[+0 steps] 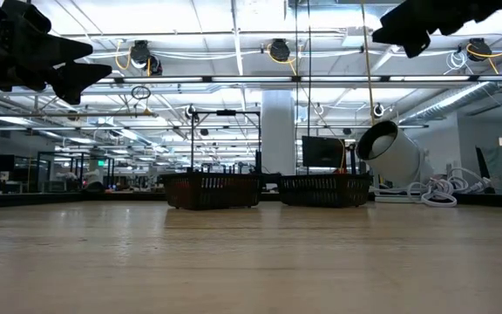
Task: Pick & Place Office items
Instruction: Return to Home Position
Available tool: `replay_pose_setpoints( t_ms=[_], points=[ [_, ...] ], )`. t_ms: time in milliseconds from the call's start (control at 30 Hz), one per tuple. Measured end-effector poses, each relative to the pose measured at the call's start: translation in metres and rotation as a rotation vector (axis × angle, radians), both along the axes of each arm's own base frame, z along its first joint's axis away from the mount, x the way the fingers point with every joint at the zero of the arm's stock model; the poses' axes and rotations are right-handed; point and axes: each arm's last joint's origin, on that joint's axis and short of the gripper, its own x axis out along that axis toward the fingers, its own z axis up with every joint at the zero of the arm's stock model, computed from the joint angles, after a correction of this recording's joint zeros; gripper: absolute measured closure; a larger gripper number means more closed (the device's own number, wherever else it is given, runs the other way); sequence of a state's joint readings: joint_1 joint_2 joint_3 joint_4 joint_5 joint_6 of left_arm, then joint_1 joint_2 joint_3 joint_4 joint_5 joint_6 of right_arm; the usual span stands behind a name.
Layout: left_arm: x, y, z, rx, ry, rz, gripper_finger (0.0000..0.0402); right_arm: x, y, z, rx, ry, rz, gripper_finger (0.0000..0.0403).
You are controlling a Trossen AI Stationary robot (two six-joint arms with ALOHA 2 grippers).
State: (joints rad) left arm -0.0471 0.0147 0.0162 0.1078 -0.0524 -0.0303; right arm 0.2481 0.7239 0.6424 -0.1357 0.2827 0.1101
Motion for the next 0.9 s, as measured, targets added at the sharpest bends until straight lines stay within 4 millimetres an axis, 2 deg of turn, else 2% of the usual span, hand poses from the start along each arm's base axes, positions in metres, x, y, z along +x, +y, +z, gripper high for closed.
replay_pose_setpoints(
  t_ms=[400,767,900],
  points=[
    [0.000,0.000,0.000,0.000,0.000,0.000,0.0118,-0.048,-0.021,-0.010,0.072,-0.223,0.040,0.0234],
    [0.000,0.000,0.000,0.000,0.000,-0.001,0.0126,-0.065,-0.024,-0.034,0.084,-0.280,0.038,0.0234],
    [0.000,0.000,0.000,0.000,0.000,-0.001,0.0132,-0.072,-0.024,-0.037,0.090,-0.320,0.040,0.0234]
  ],
)
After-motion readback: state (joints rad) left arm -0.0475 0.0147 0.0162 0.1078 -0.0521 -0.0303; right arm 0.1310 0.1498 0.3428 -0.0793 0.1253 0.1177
